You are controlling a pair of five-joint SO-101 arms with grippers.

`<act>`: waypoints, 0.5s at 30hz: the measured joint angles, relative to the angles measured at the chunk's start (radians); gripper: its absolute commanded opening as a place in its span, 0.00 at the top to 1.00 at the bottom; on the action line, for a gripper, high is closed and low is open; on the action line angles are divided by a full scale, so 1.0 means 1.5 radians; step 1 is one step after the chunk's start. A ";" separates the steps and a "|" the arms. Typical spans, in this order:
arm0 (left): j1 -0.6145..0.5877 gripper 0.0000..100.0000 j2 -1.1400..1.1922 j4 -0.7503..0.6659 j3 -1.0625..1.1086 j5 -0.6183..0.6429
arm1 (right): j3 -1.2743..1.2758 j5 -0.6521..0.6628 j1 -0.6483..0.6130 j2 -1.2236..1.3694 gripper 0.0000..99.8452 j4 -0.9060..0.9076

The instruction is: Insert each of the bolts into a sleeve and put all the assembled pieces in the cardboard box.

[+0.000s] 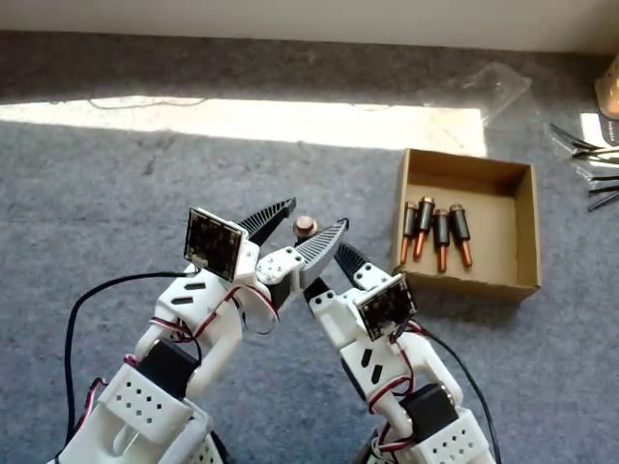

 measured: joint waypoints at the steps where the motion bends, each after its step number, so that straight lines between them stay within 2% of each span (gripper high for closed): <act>1: 0.000 0.75 0.000 0.000 0.000 0.000 | 0.000 0.000 0.000 0.000 0.99 0.000; 7: -0.005 0.75 0.000 0.005 -0.051 -0.003 | 0.000 0.000 0.000 0.000 0.99 0.000; 11: -0.044 0.83 0.000 0.090 -0.143 -0.096 | 0.000 0.000 0.011 0.000 0.99 0.000; 15: -0.126 0.93 0.000 0.206 -0.247 -0.185 | 0.000 0.000 0.013 0.000 0.99 0.000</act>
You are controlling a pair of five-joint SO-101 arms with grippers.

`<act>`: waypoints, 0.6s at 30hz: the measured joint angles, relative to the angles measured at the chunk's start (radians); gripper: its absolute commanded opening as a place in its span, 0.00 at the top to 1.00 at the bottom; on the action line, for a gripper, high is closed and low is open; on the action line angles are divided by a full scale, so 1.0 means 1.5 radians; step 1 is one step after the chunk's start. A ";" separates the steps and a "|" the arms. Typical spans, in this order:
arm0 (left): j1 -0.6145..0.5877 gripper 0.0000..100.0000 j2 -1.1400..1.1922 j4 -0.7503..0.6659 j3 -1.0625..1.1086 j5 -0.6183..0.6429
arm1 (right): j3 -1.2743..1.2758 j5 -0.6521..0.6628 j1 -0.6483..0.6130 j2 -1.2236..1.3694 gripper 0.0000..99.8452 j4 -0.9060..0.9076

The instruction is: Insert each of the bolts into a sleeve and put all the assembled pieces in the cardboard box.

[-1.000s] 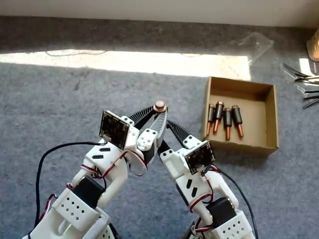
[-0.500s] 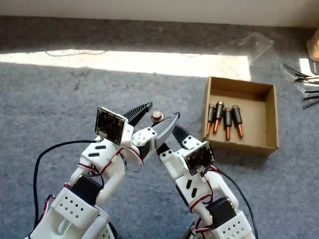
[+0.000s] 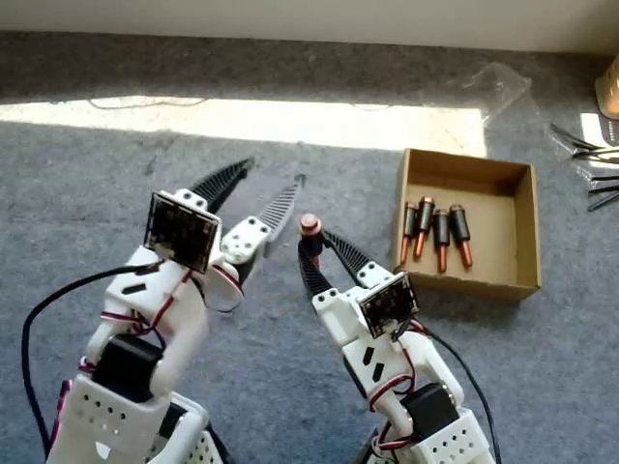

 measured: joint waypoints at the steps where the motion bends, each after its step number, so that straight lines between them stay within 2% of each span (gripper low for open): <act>1: -0.021 0.95 0.000 0.019 -0.020 -0.014 | 0.000 0.000 0.000 0.000 0.99 0.000; 4: -0.092 0.99 -0.001 0.050 -0.059 -0.047 | 0.000 0.000 0.000 0.000 0.99 0.000; 10: -0.241 0.99 -0.056 0.058 -0.064 -0.057 | 0.000 0.000 0.000 0.000 0.99 0.000; 18: -0.274 0.99 -0.321 0.058 0.061 -0.058 | 0.000 0.000 0.000 0.000 0.99 0.000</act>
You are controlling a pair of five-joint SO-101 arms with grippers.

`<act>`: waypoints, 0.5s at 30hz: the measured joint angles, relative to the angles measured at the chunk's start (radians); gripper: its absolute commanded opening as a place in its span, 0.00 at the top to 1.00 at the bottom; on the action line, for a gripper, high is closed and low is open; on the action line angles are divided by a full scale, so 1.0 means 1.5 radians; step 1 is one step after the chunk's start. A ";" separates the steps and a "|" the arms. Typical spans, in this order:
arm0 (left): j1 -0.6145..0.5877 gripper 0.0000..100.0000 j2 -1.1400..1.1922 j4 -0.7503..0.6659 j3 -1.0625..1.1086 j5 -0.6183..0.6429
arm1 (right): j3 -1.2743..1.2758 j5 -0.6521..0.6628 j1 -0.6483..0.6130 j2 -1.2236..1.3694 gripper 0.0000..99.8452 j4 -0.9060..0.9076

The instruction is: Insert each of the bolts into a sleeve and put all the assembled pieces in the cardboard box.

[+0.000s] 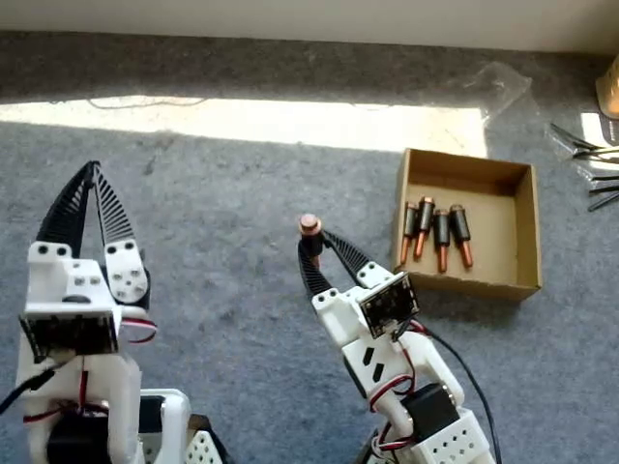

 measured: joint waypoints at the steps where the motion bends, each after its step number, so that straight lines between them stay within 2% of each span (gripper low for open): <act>1: 0.000 0.99 -0.026 0.000 0.016 -0.002 | 0.000 0.000 0.000 0.000 0.99 0.000; 12: -0.001 0.99 -0.038 0.000 0.164 -0.033 | 0.000 0.000 0.002 0.000 0.99 0.000; 15: 0.012 0.99 -0.038 0.033 0.229 -0.033 | 0.000 0.000 0.002 0.000 0.99 0.005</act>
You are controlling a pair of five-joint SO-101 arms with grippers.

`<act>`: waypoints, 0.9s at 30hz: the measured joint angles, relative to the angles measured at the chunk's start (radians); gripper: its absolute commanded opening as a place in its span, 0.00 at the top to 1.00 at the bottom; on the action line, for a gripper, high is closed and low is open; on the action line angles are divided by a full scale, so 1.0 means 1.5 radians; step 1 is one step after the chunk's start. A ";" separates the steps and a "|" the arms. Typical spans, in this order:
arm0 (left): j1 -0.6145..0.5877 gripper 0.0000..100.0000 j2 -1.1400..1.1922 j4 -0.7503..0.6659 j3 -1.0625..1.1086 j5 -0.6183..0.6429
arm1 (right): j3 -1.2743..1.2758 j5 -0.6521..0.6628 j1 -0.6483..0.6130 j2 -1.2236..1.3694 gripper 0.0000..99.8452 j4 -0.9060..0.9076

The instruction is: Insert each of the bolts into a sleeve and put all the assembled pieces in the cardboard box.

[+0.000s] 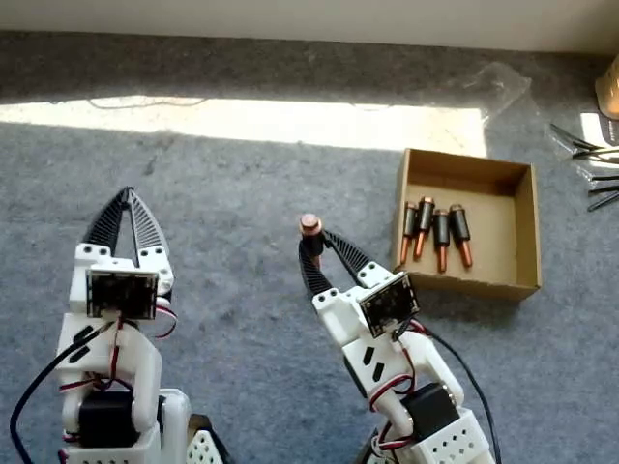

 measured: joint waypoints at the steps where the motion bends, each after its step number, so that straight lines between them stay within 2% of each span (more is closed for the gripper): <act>1: 0.005 0.99 0.000 0.020 0.016 0.000 | 0.000 0.000 0.000 0.000 0.99 0.000; 14: 0.012 0.99 0.000 0.334 0.085 0.000 | 0.000 0.000 0.000 0.000 0.99 0.000; 18: 0.012 0.99 0.000 0.347 0.143 0.000 | 0.000 0.000 0.000 0.000 0.99 0.000; 27: 0.072 0.99 0.000 0.347 0.193 0.000 | 0.000 0.000 0.000 0.000 0.99 0.000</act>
